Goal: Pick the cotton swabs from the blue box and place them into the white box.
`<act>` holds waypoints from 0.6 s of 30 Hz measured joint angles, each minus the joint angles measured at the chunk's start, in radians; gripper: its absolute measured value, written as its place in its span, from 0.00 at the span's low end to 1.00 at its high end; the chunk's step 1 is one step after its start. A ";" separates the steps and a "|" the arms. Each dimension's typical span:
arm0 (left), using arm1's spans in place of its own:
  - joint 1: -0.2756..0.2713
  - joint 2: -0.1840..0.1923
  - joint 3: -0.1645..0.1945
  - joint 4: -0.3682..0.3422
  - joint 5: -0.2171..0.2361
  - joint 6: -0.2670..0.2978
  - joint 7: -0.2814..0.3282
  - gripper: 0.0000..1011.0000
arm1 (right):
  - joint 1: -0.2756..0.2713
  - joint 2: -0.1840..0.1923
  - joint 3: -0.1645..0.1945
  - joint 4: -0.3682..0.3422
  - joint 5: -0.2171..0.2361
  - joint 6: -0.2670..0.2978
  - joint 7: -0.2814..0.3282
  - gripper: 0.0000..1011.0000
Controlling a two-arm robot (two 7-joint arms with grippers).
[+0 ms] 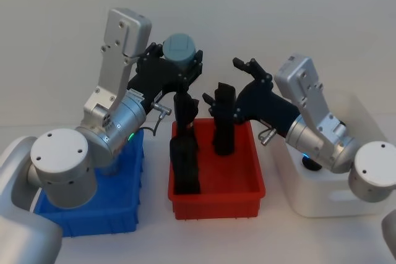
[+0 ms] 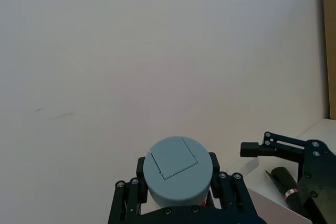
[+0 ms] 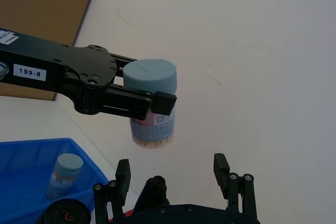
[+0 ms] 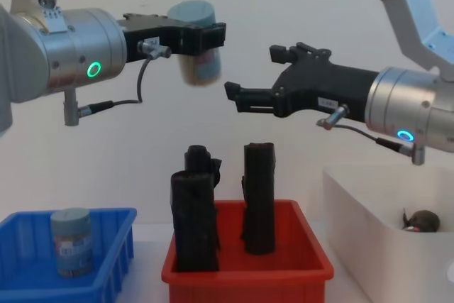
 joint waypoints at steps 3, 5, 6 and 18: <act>0.004 -0.001 0.004 -0.006 0.010 -0.009 0.002 0.65 | 0.000 -0.004 -0.007 0.000 0.000 0.009 -0.007 0.99; 0.007 -0.002 0.006 -0.010 0.019 -0.017 0.007 0.65 | -0.001 -0.007 -0.011 -0.001 0.000 0.019 -0.013 0.99; 0.009 -0.002 0.007 -0.012 0.022 -0.019 0.009 0.65 | -0.001 -0.008 -0.013 -0.001 0.000 0.023 -0.014 0.99; 0.024 -0.004 0.017 -0.036 0.066 -0.040 0.035 0.65 | -0.001 -0.028 -0.034 -0.009 0.013 0.077 -0.054 0.99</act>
